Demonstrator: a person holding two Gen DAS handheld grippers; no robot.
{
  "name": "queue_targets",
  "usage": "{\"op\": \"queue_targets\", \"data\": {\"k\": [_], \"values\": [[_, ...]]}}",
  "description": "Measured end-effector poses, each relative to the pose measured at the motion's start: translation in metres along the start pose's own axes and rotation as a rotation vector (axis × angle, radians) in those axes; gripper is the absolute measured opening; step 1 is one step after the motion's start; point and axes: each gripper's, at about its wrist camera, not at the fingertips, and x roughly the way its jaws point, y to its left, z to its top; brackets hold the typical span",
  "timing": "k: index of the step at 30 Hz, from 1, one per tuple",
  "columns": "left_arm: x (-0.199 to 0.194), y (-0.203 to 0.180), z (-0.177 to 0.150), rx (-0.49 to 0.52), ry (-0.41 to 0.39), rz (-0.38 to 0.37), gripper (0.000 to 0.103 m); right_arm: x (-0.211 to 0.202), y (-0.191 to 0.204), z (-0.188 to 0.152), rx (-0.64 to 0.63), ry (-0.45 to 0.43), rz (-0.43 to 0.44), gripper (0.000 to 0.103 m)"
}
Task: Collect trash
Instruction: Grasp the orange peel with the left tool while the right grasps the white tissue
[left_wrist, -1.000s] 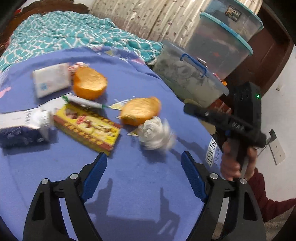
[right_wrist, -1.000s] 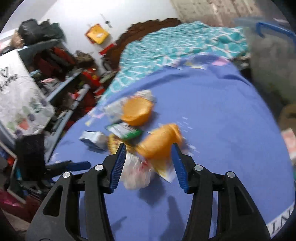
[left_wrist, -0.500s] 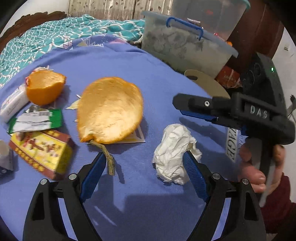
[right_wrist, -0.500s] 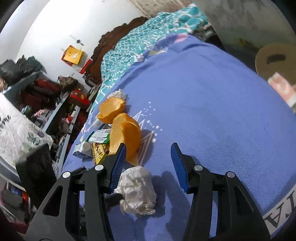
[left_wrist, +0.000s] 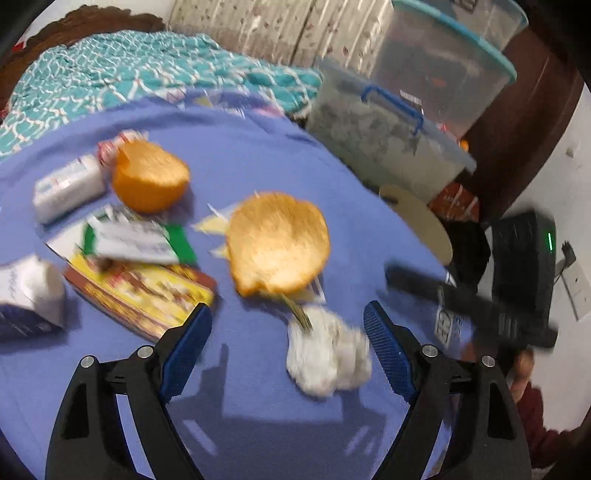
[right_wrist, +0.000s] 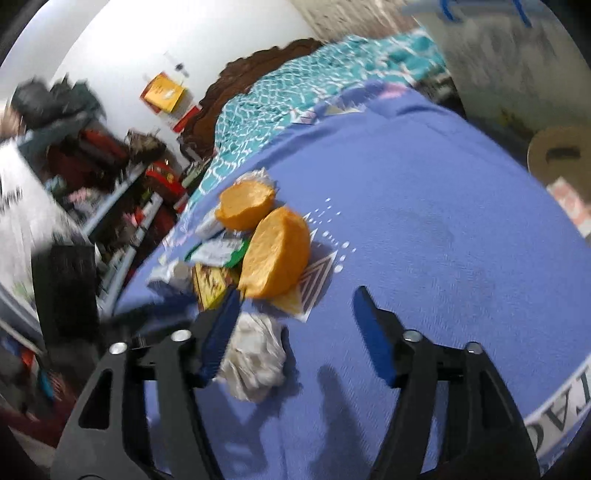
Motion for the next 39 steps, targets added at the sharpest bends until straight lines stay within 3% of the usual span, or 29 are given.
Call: {"op": "queue_targets", "data": {"k": [7, 8, 10, 11, 13, 14, 17, 19, 23, 24, 32, 39], "values": [[0.008, 0.013, 0.031, -0.036, 0.004, 0.033, 0.077, 0.03, 0.041, -0.032, -0.194, 0.124, -0.04, 0.072], [0.014, 0.012, 0.034, -0.027, 0.016, 0.056, 0.076, 0.035, 0.044, -0.035, -0.211, 0.138, -0.055, 0.062], [0.032, 0.012, 0.043, -0.007, 0.077, 0.107, 0.054, 0.043, 0.048, -0.039, -0.235, 0.178, -0.052, 0.042], [0.043, 0.013, 0.047, -0.002, 0.121, 0.12, 0.05, 0.04, 0.05, -0.039, -0.235, 0.171, -0.027, 0.04], [0.061, 0.012, 0.052, 0.015, 0.173, 0.142, 0.04, 0.032, 0.053, -0.041, -0.261, 0.142, -0.072, 0.039], [0.068, 0.011, 0.053, 0.029, 0.184, 0.16, 0.039, 0.029, 0.051, -0.041, -0.264, 0.132, -0.089, 0.039], [0.084, 0.008, 0.056, 0.05, 0.211, 0.201, 0.039, 0.009, 0.032, -0.04, -0.201, 0.092, -0.1, 0.039], [0.093, 0.006, 0.054, 0.042, 0.229, 0.196, 0.029, -0.001, 0.017, -0.04, -0.157, 0.071, -0.111, 0.039], [0.094, -0.004, 0.048, 0.057, 0.198, 0.258, 0.021, -0.011, -0.013, -0.04, -0.012, 0.06, -0.072, 0.039], [0.092, -0.006, 0.046, 0.06, 0.187, 0.287, 0.013, -0.012, -0.02, -0.038, 0.018, 0.053, -0.066, 0.039], [0.068, -0.012, 0.016, 0.047, 0.13, 0.347, 0.012, -0.012, -0.038, -0.032, 0.146, 0.034, -0.058, 0.042], [0.05, -0.015, -0.005, 0.031, 0.117, 0.348, 0.012, -0.008, -0.028, -0.032, 0.122, 0.023, -0.095, 0.047]]}}
